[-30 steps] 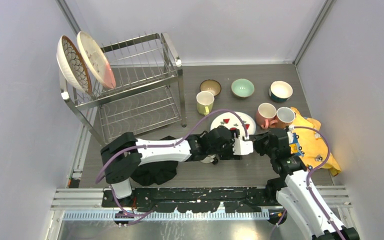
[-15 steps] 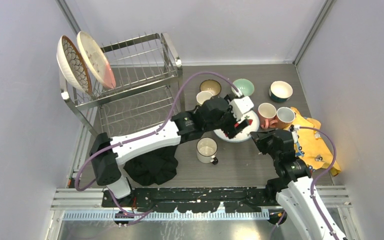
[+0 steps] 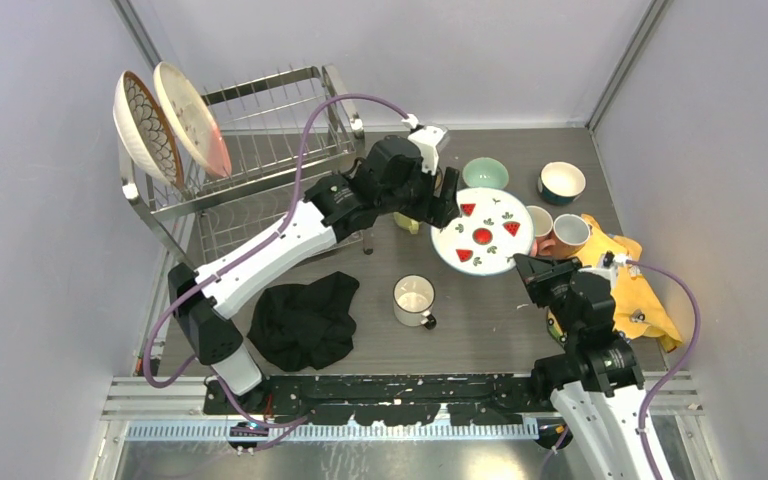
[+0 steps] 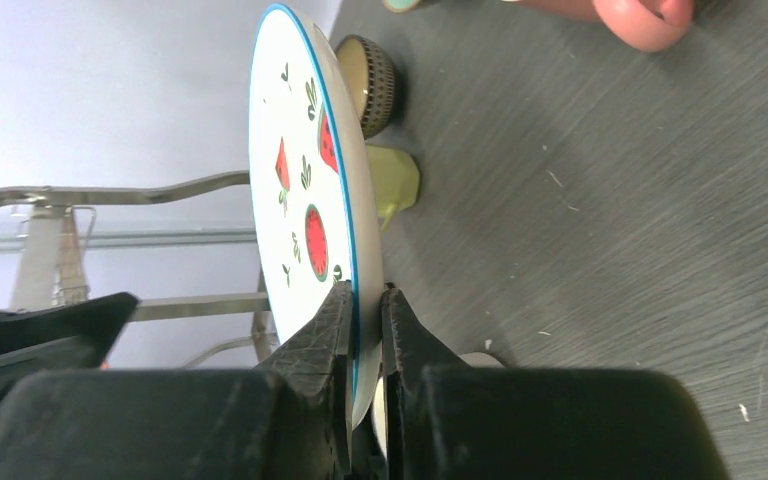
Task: Load the mixed dishes into the dish rack
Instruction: Pick up the plate at the center of the board.
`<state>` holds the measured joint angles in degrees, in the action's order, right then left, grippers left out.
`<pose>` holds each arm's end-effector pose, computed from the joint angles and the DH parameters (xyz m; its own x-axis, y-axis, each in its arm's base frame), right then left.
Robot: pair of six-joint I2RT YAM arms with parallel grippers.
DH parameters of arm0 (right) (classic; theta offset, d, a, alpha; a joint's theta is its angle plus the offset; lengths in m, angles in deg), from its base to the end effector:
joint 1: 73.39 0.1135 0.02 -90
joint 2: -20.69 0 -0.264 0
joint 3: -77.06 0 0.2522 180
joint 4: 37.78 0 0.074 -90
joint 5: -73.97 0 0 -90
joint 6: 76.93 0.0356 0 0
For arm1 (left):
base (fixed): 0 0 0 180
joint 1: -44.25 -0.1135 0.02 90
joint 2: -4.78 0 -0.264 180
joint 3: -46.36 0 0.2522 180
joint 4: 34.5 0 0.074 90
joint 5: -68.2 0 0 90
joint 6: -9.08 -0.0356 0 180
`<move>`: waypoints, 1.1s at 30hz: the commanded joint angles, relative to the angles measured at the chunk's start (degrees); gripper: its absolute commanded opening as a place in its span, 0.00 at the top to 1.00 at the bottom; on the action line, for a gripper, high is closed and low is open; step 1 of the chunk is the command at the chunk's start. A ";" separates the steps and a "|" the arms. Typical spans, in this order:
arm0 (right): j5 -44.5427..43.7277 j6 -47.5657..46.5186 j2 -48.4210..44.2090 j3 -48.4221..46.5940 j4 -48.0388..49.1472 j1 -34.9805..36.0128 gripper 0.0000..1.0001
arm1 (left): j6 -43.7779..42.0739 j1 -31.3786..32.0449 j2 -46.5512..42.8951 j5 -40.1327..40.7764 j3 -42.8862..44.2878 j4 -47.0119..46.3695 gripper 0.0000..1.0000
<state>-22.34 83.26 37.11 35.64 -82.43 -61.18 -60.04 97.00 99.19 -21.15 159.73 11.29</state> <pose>0.0970 0.0170 0.2579 -0.2140 0.9105 -0.3539 0.2723 0.4036 0.8735 0.2283 -0.2995 0.4092 -0.5368 0.1171 -0.8356 0.6406 0.7011 -0.3133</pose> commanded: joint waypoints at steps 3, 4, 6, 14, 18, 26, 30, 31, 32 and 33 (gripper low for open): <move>-0.03 3.05 -4.16 -6.59 7.52 -0.05 0.99 | 7.30 -1.24 -2.13 -2.96 2.18 4.03 0.25; -0.03 3.14 -4.66 -6.99 7.37 -0.06 0.99 | 7.67 -1.29 -1.93 -2.83 2.58 4.59 0.25; 0.08 3.48 -5.63 -7.99 7.18 -0.06 0.99 | 8.53 -1.46 -1.08 -2.44 3.53 5.76 0.25; 0.66 4.42 -8.32 -9.86 6.74 -0.01 0.99 | 12.43 -2.27 -0.19 -1.86 2.96 4.46 0.24; 1.42 5.22 -9.01 -9.75 7.51 -0.02 0.99 | 15.82 -2.93 -0.79 -5.12 0.98 0.94 0.23; 2.63 7.56 -10.18 -7.79 10.82 -0.07 0.99 | 24.70 -4.45 -1.41 -7.92 -4.74 -5.68 0.30; 3.02 7.37 -10.12 -8.00 10.65 -0.04 0.99 | 26.37 -4.68 -1.06 -9.57 -5.92 -7.09 0.34; 3.05 7.29 -10.12 -7.94 10.47 -0.04 0.99 | 27.08 -4.68 -1.36 -10.16 -6.60 -8.33 0.37; 3.05 7.20 -10.09 -7.75 10.40 -0.07 0.99 | 27.85 -4.68 -1.73 -10.77 -7.34 -9.60 0.41; 3.24 7.23 -10.05 -7.53 10.33 -0.02 0.99 | 28.75 -4.68 -2.15 -11.20 -8.09 -11.00 0.45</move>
<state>-19.93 87.26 28.15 29.76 -84.12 -61.18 -35.25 92.59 99.26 -29.15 153.50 7.58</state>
